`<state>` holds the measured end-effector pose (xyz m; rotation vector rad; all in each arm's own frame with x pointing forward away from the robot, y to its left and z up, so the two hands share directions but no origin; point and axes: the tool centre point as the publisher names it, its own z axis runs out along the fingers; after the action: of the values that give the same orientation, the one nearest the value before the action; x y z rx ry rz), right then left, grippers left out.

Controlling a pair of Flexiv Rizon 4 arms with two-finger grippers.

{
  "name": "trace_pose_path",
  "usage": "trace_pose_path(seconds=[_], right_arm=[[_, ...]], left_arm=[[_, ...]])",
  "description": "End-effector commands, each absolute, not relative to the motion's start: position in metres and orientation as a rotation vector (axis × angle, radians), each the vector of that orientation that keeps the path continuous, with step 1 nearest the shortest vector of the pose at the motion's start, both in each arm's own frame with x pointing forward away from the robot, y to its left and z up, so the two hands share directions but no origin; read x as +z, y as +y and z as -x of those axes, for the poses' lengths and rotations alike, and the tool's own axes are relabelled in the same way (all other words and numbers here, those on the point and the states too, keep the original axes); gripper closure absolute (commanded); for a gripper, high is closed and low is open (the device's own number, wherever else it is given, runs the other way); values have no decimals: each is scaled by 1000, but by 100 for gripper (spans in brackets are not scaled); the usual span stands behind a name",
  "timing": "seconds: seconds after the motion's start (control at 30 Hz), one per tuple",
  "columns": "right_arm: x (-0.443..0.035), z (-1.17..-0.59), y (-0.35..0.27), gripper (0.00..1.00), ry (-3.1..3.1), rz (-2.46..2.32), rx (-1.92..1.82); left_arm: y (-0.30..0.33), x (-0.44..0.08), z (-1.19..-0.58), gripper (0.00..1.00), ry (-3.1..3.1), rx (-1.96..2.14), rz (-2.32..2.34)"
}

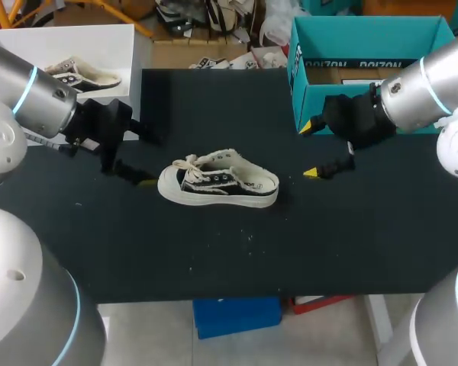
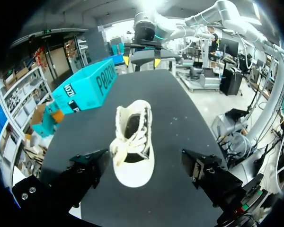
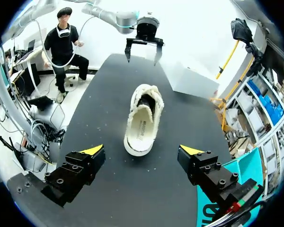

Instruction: Take the shoe out of the shoebox, open the shoe tongue, remove and reinsert the insole, then place the shoe into the shoebox

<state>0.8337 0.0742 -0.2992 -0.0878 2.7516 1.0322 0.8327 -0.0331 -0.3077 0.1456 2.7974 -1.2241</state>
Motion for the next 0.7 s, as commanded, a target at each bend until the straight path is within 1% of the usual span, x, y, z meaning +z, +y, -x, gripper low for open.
trace_pose_path(seconds=[0.03,0.4,0.7], right_arm=[[-323,-832,94,0,2701,52,1095],[-354,-828,125,0,2665,-73,1181],[-375,-832,137,0,2648,-96,1277]], left_arm=[[-33,-309,-832,0,2791,-1224,-147],[-33,-309,-832,0,2791,-1224,-147],[-33,-309,-832,0,2791,-1224,-147]])
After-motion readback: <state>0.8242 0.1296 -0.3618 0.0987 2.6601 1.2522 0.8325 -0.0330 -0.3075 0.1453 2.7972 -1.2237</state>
